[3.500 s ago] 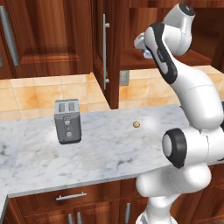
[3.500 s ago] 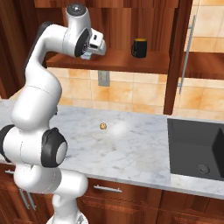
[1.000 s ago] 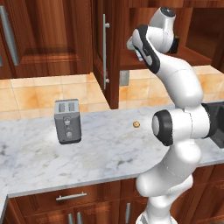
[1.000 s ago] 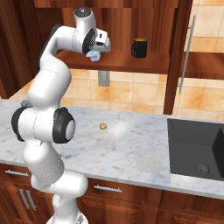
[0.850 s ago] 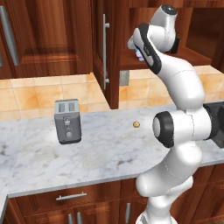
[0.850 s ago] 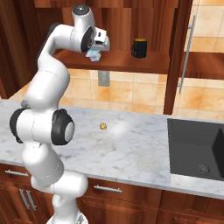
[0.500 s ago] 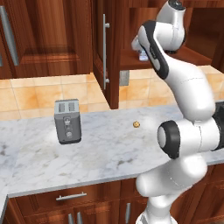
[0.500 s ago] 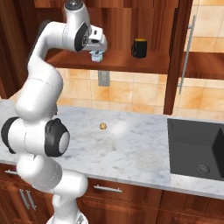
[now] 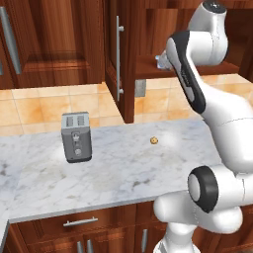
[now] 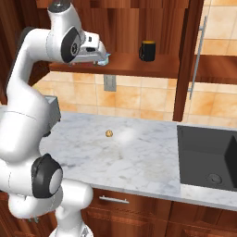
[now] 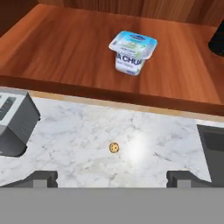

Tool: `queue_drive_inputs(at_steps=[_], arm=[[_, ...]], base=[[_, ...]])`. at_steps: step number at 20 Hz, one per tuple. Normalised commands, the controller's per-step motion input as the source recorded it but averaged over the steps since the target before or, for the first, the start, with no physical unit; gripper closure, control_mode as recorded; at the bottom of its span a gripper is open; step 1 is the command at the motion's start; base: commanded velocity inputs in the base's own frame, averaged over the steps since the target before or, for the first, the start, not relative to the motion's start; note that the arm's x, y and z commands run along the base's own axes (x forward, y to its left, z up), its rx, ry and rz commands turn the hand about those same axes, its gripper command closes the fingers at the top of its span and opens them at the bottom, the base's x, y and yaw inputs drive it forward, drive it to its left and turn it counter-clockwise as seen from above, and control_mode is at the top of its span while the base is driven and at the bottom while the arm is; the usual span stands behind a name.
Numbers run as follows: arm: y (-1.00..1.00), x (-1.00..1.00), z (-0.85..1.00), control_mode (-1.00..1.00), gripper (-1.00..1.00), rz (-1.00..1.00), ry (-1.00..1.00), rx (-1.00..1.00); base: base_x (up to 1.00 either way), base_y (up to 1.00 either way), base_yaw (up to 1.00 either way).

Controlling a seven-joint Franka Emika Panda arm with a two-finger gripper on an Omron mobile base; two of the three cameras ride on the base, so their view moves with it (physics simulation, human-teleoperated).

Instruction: Pick the yogurt and yogurt from the counter and place them in the cabinets closest to them.

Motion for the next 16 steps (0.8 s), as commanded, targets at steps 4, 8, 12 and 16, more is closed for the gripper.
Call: queue_drive_inputs(at_steps=[4, 8, 12, 16], arm=[[-0.03, -1.00, -0.31, -1.00, -1.00, 0.02, 0.00, -0.07], [-0.17, -1.00, -0.50, -1.00, -1.00, 0.02, 0.00, -0.01], [-0.15, -0.98, -0.88, -1.00, -1.00, 0.02, -0.03, -0.03], [-0.01, -0.43, -0.89, -1.00, -1.00, 0.00, -0.03, -0.09]], base=[[0.00, 0.00, 0.00], [0.00, 0.00, 0.00], [0.00, 0.00, 0.00], [0.00, 0.00, 0.00]])
